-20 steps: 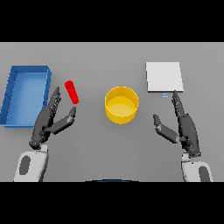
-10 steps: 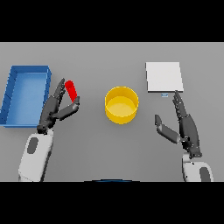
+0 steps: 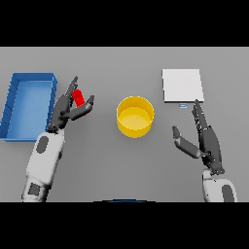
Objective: Pick up the red beaker and tilt it to pour out 1 green nut into yellow bowl. Pick up the yellow bowl and place it on the metallic measuring scale.
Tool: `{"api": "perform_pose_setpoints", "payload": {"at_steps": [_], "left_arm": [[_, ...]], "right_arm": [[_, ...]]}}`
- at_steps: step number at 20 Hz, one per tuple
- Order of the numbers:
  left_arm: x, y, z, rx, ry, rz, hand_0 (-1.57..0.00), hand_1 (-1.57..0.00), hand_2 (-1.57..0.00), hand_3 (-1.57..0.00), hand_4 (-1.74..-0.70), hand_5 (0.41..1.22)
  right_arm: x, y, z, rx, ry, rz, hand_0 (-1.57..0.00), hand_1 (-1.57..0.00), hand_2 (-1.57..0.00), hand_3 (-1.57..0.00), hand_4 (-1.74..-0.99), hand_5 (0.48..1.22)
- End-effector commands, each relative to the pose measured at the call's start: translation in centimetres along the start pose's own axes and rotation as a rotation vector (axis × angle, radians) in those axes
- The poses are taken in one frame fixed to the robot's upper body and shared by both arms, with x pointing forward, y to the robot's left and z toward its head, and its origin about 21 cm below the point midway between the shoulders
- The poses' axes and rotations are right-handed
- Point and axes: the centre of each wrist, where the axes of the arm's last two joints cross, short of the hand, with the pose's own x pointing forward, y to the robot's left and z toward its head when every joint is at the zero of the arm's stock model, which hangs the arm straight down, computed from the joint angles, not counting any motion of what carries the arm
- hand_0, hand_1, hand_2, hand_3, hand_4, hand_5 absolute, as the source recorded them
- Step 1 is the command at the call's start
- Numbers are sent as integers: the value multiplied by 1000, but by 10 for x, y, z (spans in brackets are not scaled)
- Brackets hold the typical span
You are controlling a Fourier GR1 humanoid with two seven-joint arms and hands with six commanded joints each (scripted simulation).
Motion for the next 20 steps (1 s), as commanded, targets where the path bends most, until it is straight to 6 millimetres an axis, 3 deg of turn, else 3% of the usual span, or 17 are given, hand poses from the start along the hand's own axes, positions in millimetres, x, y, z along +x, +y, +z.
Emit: {"api": "perform_pose_setpoints", "payload": {"at_steps": [1,6,8,9,11,13,16,20], "left_arm": [[1,1,-3,0,1,-1,1,1,1,1,-1313,706],[-2,-6,-12,-14,-35,17,1,1,1,1,-1363,735],[1,-7,-19,3,-32,39,-81,-84,-122,-75,-1416,770],[0,-10,-19,9,-22,56,-253,-276,-307,-220,-1444,795],[2,-17,-21,45,-23,50,-681,-701,-715,-706,-1441,949],[-2,-19,-20,62,-44,1,-1001,-1014,-1023,-1018,-1440,1047],[-6,-22,-20,67,-85,10,-1279,-1286,-1290,-1288,-1447,1132],[1,-24,-22,83,-102,36,-1452,-1454,-1456,-1455,-1621,1117]], "right_arm": [[0,0,0,2,-1,-2,1,1,1,1,-1324,683],[2,-2,4,-7,-2,8,1,1,1,1,-1298,682],[3,-5,2,-7,-3,21,1,1,1,1,-1291,684],[3,-4,0,-4,1,17,1,1,1,1,-1289,684],[0,-6,3,-4,-3,21,1,1,1,1,-1285,683],[3,-3,-2,-6,2,18,1,1,1,1,-1287,684],[1,-1,-3,-2,-5,13,1,1,1,1,-1293,682],[0,-1,-7,12,-17,14,1,1,1,1,-1288,679]]}}
